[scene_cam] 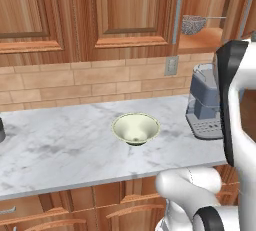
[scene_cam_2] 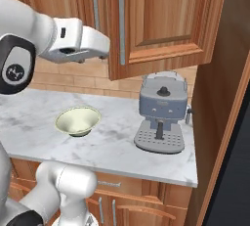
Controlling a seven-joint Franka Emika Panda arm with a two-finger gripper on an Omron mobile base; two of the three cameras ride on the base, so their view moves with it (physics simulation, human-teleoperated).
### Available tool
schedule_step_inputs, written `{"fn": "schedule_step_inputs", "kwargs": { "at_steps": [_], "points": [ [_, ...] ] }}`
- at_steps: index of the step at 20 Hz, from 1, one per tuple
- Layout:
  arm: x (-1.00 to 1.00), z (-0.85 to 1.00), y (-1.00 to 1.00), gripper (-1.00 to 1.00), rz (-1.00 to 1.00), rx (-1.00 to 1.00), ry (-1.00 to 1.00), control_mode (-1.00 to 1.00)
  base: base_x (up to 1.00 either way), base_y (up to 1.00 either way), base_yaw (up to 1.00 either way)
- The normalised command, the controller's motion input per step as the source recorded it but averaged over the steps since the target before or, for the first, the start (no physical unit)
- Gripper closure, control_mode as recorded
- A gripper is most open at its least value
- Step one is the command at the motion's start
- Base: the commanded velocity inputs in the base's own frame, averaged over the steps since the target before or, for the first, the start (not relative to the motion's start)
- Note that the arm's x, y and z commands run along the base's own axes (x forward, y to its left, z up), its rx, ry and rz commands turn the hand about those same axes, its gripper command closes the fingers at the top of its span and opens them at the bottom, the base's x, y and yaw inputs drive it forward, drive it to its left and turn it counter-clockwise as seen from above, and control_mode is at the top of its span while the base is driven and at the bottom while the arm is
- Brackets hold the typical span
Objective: Open the cabinet and setup a tea strainer by placing it in the bowl upright.
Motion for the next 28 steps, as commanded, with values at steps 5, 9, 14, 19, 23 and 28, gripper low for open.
{"fn": "schedule_step_inputs", "kwargs": {
  "at_steps": [5,9,14,19,23,28],
  "points": [
    [0.06,-0.16,0.49,-1.0,0.0,-0.31,0.33,-1.0,0.0,0.0,0.0],
    [0.23,-0.15,0.38,-1.0,0.02,-0.35,0.29,-1.0,0.0,0.0,0.0],
    [0.29,-0.14,0.34,-1.0,0.04,-0.3,0.37,-1.0,0.0,0.0,0.0],
    [0.51,-0.18,-0.04,-1.0,0.02,-0.03,0.27,-1.0,0.0,0.0,0.0],
    [0.84,-0.04,0.0,-1.0,0.0,-0.05,0.23,-1.0,0.0,0.0,0.0],
    [0.7,-0.01,-0.12,-1.0,0.02,0.0,0.24,-1.0,0.0,0.0,0.0]
  ]
}}
